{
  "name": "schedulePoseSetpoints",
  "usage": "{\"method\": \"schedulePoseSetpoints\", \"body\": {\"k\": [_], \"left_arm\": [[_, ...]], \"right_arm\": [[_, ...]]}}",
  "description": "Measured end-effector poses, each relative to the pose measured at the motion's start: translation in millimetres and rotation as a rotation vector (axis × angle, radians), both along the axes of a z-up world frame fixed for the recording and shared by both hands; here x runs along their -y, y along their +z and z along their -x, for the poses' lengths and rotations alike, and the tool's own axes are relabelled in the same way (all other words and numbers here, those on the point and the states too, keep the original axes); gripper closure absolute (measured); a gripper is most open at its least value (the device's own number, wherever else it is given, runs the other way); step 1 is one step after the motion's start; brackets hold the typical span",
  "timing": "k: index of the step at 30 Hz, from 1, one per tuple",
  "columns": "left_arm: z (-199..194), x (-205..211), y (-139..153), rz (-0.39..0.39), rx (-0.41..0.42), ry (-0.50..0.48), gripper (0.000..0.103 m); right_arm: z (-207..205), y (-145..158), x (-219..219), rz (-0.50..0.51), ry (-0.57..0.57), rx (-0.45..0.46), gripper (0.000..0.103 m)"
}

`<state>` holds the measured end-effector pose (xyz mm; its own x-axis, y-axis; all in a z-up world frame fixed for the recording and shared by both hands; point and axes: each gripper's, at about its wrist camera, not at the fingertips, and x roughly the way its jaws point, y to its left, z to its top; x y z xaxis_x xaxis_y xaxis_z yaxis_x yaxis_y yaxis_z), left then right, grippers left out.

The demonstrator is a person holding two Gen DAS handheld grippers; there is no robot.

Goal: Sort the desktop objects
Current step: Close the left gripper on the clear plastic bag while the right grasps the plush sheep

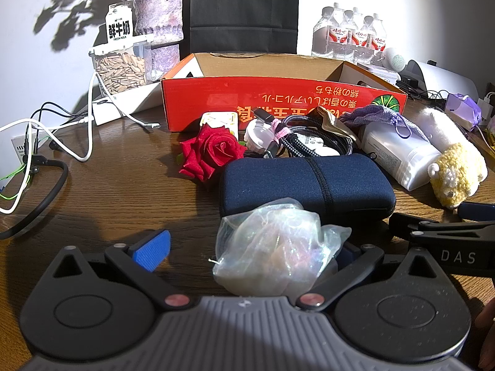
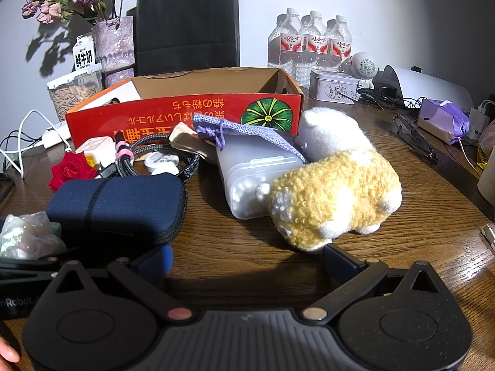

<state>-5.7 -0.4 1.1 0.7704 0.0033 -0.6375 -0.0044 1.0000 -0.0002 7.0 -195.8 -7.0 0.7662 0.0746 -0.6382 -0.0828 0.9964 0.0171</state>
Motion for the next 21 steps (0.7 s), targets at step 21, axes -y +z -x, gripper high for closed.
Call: {"method": "schedulePoseSetpoints", "body": {"k": [21], "left_arm": [[22.0,-9.8,6.4,0.027,0.038,-0.020,0.000]], "right_arm": [[21.6,10.8,14.5,-0.030,0.029,0.037,0.006]]}}
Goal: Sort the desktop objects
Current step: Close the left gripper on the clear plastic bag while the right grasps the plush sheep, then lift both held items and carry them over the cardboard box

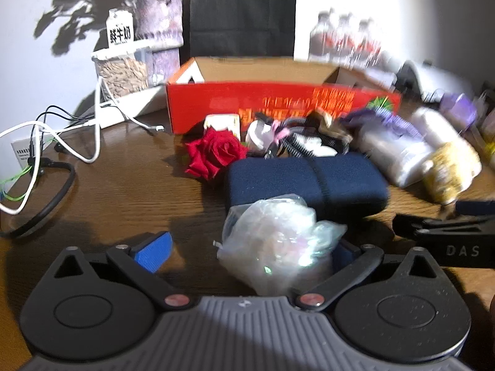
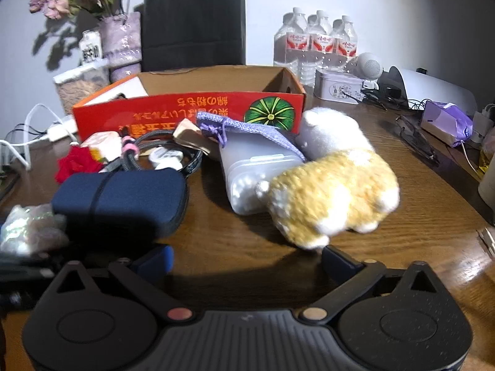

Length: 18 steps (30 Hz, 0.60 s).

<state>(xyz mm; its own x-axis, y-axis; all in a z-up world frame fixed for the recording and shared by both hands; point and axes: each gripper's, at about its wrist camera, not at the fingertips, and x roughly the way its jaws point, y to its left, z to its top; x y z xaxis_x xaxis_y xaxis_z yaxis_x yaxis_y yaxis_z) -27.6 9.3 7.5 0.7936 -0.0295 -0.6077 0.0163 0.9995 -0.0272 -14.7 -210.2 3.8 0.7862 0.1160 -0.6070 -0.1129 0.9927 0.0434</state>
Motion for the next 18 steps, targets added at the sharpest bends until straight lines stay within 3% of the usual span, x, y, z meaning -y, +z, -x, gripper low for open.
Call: {"method": "schedulePoseSetpoints", "body": {"k": [4,7,9,12,13,16,18], "left_arm": [[15.7,-12.1,11.1,0.073,0.051,-0.028,0.000],[9.7,-12.7,16.2,0.092,0.054,-0.048,0.000],[7.7,-11.2,17.3,0.096,0.062,-0.054,0.019],[8.9,-9.7,15.1,0.105,0.039,-0.068,0.043],[10.0,-10.1,14.0,0.108,0.036,-0.071,0.044],[14.4,-11.9,12.6,0.109,0.040,-0.076,0.054],[19.5,-11.3,14.2,0.111,0.054,-0.092,0.056]], "right_arm": [[18.0,26.3,24.4,-0.058,0.021,0.148,0.006],[-5.2,44.7,39.7,-0.063,-0.013,0.205,0.008],[-34.1,48.5,43.6,-0.026,-0.035,0.176,0.010],[-67.1,40.3,53.3,-0.008,-0.054,0.107,0.027],[-71.5,35.7,58.7,-0.018,-0.072,0.088,0.035],[-75.6,20.9,75.7,-0.114,-0.074,0.033,0.047],[-67.5,19.3,81.4,-0.143,-0.071,0.032,0.049]]}}
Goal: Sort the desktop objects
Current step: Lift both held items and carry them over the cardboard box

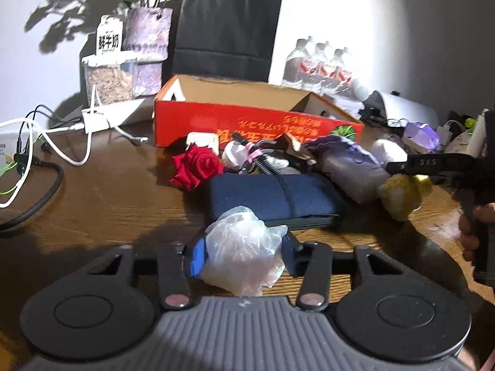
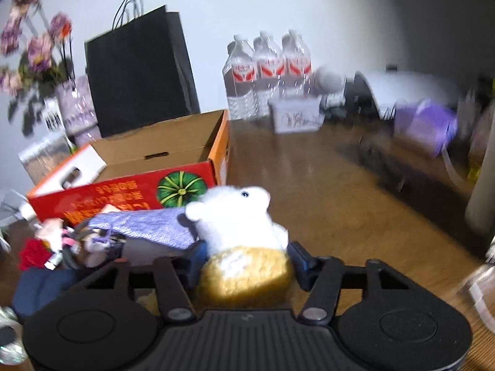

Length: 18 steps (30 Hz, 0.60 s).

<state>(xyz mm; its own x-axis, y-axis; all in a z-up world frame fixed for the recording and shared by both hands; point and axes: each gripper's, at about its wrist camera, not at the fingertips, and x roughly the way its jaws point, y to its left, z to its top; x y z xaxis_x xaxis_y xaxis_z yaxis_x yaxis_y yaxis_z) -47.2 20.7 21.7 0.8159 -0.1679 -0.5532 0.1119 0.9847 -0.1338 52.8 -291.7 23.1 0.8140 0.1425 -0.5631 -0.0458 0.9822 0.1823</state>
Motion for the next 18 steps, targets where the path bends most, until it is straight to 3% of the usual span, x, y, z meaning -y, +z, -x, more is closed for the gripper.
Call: {"method": "schedulePoseSetpoints", "body": {"k": [5,11,15,18], "left_arm": [[25.0,11.2,6.9,-0.005,0.034,-0.029,0.057],[55.0,27.8,6.0,-0.052,0.081,-0.070,0.057],[50.2,33.8,-3.8,-0.079,0.016,-0.056,0.052],[50.6,33.6,-8.4,-0.093,0.028,-0.060,0.050]], "right_arm": [[52.5,7.3,-5.3,0.048,0.023,0.015,0.052],[123.8,5.1,-31.5,0.081,0.166,-0.007,0.052],[132.9,0.0,-41.5,0.109,0.192,-0.021,0.047],[119.7,-3.9,-36.5,0.059,0.202,-0.077,0.041]]}}
